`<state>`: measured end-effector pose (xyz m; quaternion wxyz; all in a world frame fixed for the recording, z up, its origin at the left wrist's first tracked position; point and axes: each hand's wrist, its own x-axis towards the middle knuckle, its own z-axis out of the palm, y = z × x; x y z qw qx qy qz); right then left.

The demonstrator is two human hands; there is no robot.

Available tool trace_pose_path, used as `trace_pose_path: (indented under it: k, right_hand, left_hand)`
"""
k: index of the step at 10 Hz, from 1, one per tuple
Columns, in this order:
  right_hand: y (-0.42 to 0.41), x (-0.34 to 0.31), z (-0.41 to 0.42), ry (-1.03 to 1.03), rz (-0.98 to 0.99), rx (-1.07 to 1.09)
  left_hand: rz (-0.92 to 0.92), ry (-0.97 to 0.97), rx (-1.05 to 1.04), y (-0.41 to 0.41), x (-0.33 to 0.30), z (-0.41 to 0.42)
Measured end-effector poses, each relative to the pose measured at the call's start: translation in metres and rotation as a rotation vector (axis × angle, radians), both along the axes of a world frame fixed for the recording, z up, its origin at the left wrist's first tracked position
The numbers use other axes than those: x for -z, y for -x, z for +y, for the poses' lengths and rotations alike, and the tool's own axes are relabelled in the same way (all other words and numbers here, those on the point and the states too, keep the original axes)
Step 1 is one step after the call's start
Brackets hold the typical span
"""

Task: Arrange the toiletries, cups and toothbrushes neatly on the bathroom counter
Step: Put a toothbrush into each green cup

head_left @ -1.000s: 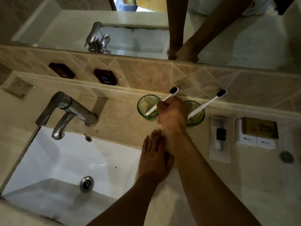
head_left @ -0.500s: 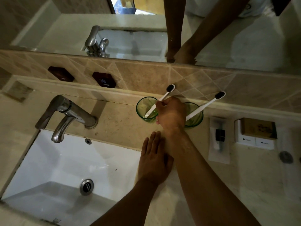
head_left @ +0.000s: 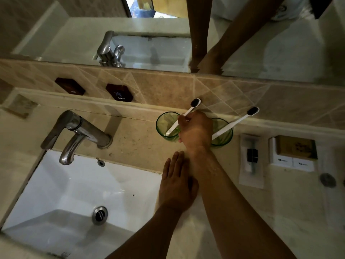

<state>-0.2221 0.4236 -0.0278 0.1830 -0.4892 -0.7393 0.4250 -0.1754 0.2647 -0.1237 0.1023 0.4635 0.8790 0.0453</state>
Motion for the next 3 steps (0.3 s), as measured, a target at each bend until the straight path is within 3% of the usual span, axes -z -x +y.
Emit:
trace_pose_path:
  k: [3]
  right_hand:
    - [-0.012, -0.003, -0.009, -0.011, 0.081, 0.035]
  left_hand:
    - [-0.007, -0.037, -0.016, -0.001, -0.004, 0.001]
